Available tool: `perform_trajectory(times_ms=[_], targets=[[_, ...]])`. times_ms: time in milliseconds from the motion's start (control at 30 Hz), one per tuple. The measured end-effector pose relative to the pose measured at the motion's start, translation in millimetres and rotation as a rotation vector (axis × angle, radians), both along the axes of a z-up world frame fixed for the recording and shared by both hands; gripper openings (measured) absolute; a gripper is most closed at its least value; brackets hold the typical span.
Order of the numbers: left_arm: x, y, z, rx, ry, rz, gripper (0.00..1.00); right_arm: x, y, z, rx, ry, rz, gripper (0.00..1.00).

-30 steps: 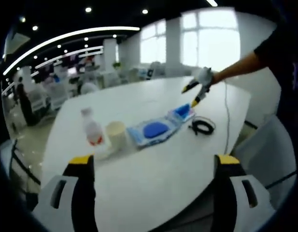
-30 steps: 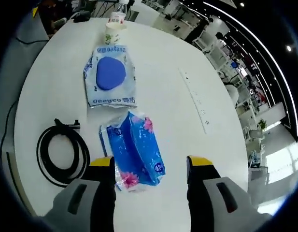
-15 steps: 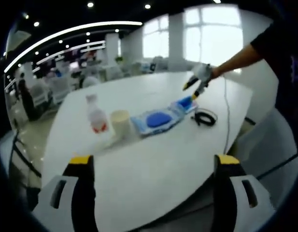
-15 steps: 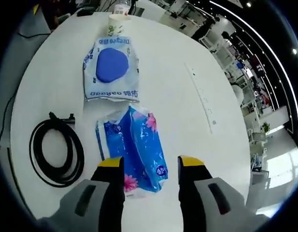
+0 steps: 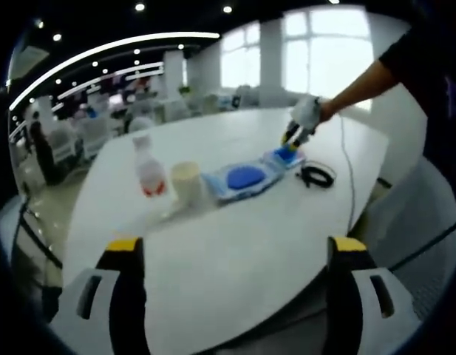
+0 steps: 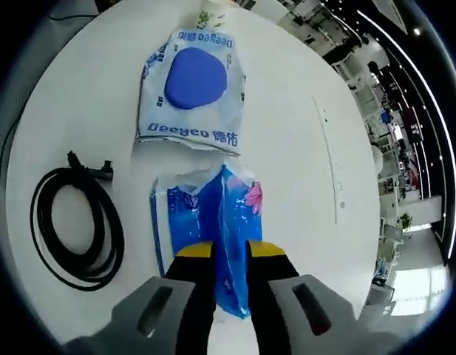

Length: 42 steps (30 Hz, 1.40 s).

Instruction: Arrange the tabletop items into an orderly group along one side of the table until the central work area is clear of visible clutter.

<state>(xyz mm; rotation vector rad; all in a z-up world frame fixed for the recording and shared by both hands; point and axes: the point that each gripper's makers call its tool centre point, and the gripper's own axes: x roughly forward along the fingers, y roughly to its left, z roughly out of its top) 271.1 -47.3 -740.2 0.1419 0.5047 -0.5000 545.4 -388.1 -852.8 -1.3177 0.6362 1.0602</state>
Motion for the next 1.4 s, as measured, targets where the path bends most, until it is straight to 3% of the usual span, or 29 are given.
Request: perform_trajectory(times_ms=[133,533,1133,1400], targets=[[1.1,-0.5,0.5,-0.007,-0.004,0.002,1.00,-3.8,1.5,-1.7,-0.003,0.009,0.011,0.00],[1.5,-1.5,1.0,-0.005,-0.008,-0.003,0.99,-20.4,8.2,3.0,0.004,0.028,0.040,0.00],[0.1,-0.8,1.5,-0.009,-0.010,-0.008,0.99,-22.8,6.2,-1.6,0.042,0.066,-0.071,0.00],[-1.3,-2.4,0.3,0.000,-0.006,-0.022,0.99,-25.5,7.6,0.3,0.048,0.066,-0.076,0.00]])
